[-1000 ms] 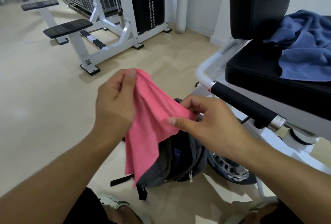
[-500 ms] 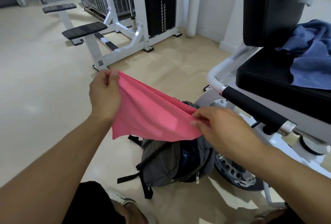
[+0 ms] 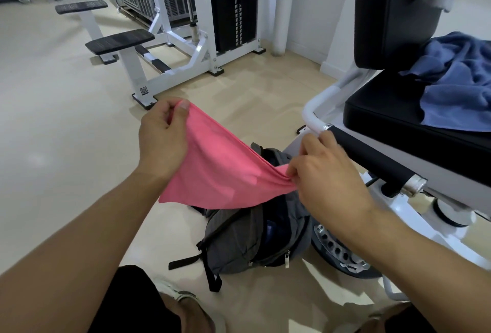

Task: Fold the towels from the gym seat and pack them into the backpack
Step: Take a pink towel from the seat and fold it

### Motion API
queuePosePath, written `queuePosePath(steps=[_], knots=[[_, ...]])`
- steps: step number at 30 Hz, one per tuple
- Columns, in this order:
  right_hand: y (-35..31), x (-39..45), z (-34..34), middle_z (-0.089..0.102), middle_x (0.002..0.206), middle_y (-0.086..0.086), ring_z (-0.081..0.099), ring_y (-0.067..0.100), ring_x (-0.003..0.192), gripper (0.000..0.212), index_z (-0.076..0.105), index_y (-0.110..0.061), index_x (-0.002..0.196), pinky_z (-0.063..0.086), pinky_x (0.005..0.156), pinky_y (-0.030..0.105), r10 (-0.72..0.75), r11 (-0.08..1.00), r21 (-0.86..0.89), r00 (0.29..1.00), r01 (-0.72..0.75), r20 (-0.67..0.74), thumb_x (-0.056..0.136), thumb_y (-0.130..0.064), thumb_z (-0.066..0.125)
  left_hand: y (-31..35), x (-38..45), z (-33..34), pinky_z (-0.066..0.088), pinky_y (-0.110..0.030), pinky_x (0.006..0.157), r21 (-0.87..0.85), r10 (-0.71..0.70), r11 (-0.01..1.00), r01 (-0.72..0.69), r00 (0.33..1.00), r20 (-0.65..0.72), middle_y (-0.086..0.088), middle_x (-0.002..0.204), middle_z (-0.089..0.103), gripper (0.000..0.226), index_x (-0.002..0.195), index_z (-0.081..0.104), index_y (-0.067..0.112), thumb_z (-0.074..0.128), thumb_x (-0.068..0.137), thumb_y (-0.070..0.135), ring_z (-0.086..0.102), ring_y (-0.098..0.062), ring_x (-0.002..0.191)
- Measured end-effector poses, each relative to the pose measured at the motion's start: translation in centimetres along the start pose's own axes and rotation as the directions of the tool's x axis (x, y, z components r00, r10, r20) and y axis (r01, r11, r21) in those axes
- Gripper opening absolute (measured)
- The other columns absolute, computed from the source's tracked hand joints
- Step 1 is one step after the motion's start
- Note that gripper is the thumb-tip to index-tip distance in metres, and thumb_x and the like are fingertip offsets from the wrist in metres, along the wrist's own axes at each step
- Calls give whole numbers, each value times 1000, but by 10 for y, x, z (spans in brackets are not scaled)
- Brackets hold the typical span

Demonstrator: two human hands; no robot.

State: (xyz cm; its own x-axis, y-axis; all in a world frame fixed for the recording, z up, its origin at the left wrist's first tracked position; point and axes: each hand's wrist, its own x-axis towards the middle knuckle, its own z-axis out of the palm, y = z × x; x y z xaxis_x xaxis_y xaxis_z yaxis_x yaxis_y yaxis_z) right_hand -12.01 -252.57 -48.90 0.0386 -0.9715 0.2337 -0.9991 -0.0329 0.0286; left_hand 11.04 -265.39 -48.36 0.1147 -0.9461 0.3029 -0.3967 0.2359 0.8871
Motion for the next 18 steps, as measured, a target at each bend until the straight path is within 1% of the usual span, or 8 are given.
queuePosePath(steps=[3,6,9,11,12,14,16,18], knots=[[-1,-4,1,55,81,3,50,26,80,14,69,-17,73,44,67,34,-42,998,-58,998,39,-48,68,-11,81,-1,0,-2,43,-6,75,-6,7,1000,-7,1000,-12,9,96,69,21,107,70,18,53,104,29,60,-5,89],[3,-3,-11,62,79,-4,56,16,72,15,58,-23,85,45,63,29,172,914,343,973,-216,153,94,-32,66,-4,3,-6,45,-15,81,-29,-13,1000,12,999,-38,7,98,70,20,106,70,19,53,103,30,61,-6,89],[5,2,-40,71,72,11,66,28,62,17,58,-18,85,52,60,35,203,403,868,953,-289,223,94,-25,71,4,2,-13,46,-19,78,-70,23,997,-32,992,-124,12,87,67,16,97,68,26,54,103,31,59,1,80],[9,1,-68,64,67,21,60,27,54,10,65,-17,85,48,51,31,97,-25,971,966,-237,238,84,-20,75,11,2,-17,43,-15,73,-99,87,989,-105,982,-170,16,80,64,16,90,65,31,55,103,31,55,6,74],[12,0,-80,59,67,19,56,24,52,10,68,-19,85,45,48,27,15,-166,952,965,-257,263,78,-20,75,11,2,-19,44,-16,74,-133,94,984,-115,983,-155,17,79,64,17,88,65,33,55,102,32,54,6,74],[22,1,-91,55,70,14,53,20,53,18,71,-22,90,41,46,24,-49,-175,926,942,-336,333,73,-22,75,6,6,-17,49,-29,80,-209,23,978,-31,999,-41,16,81,66,17,88,70,33,57,99,36,57,-1,78],[31,3,-81,53,70,13,51,15,48,22,70,-20,96,42,41,21,64,-30,913,911,-407,408,75,-23,77,-7,9,-13,52,-43,82,-201,-89,974,101,994,67,13,83,70,17,89,74,29,60,96,37,60,-6,79],[31,4,-65,50,69,13,48,12,41,16,66,-12,98,45,35,22,201,117,886,884,-449,421,85,-16,75,-16,11,-8,50,-33,79,-107,-126,985,138,986,113,17,79,70,18,85,73,31,61,99,31,61,3,73]])
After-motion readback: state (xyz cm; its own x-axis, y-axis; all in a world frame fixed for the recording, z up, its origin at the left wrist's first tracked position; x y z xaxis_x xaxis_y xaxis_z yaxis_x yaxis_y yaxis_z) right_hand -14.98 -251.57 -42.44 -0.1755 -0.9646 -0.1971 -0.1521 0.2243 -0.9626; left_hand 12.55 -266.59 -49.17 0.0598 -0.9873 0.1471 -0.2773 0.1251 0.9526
